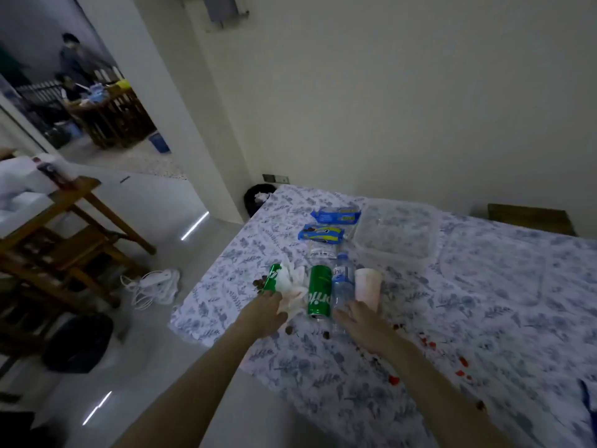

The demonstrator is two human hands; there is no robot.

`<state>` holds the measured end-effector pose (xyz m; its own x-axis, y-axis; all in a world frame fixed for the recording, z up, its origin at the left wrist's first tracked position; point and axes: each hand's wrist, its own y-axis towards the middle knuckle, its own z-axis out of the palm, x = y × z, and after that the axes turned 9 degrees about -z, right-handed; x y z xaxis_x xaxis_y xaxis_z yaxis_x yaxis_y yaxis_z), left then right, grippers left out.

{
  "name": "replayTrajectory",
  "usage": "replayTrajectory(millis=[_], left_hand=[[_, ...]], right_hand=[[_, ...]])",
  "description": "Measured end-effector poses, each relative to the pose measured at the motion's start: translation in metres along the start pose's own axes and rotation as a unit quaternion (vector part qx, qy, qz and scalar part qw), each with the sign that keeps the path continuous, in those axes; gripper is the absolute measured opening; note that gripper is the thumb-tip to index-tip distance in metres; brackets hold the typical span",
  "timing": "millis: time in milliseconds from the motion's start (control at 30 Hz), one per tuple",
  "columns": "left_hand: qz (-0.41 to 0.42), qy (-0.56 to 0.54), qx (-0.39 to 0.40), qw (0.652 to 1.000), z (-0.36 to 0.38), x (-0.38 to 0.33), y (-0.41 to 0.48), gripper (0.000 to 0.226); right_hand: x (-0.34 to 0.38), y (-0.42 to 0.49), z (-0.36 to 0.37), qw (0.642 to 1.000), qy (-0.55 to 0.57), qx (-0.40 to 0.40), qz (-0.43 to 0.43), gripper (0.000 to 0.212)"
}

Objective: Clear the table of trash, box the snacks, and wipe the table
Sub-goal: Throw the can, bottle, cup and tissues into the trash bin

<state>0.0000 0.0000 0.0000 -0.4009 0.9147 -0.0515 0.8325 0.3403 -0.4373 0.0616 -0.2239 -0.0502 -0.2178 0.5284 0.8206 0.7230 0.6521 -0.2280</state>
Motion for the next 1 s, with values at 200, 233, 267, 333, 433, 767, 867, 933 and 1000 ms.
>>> replayTrajectory(millis=[200, 233, 267, 333, 433, 767, 867, 933, 1000], left_hand=[[-0.006, -0.039, -0.005, 0.999, 0.008, 0.010, 0.015, 0.048], [-0.002, -0.045, -0.009, 0.999, 0.008, 0.012, 0.020, 0.047], [0.002, -0.051, -0.014, 0.999, 0.007, 0.014, 0.027, 0.046], [0.011, -0.067, -0.016, 0.998, 0.006, 0.023, 0.043, 0.043], [0.015, -0.103, -0.011, 0.994, 0.005, 0.038, 0.073, 0.038], [0.019, -0.176, 0.035, 0.984, 0.017, 0.073, 0.162, 0.050], [0.026, -0.206, 0.036, 0.977, 0.023, 0.078, 0.177, 0.060], [0.017, -0.220, 0.039, 0.975, 0.030, 0.078, 0.181, 0.068], [0.005, -0.235, 0.040, 0.971, 0.037, 0.077, 0.181, 0.072]], right_hand=[[0.001, 0.017, 0.001, 0.999, -0.011, -0.030, 0.040, 0.064], [0.004, 0.021, 0.001, 0.998, -0.016, -0.035, 0.043, 0.062], [0.004, 0.025, 0.002, 0.998, -0.026, -0.044, 0.044, 0.060], [0.005, 0.033, 0.003, 0.997, -0.044, -0.049, 0.044, 0.056], [0.004, 0.044, 0.006, 0.995, -0.072, -0.054, 0.053, 0.046], [0.000, 0.090, 0.034, 0.975, -0.119, -0.113, 0.152, 0.049], [-0.003, 0.102, 0.045, 0.960, -0.132, -0.170, 0.180, 0.054], [-0.005, 0.106, 0.052, 0.956, -0.128, -0.174, 0.197, 0.062], [-0.007, 0.107, 0.059, 0.955, -0.118, -0.173, 0.209, 0.069]])
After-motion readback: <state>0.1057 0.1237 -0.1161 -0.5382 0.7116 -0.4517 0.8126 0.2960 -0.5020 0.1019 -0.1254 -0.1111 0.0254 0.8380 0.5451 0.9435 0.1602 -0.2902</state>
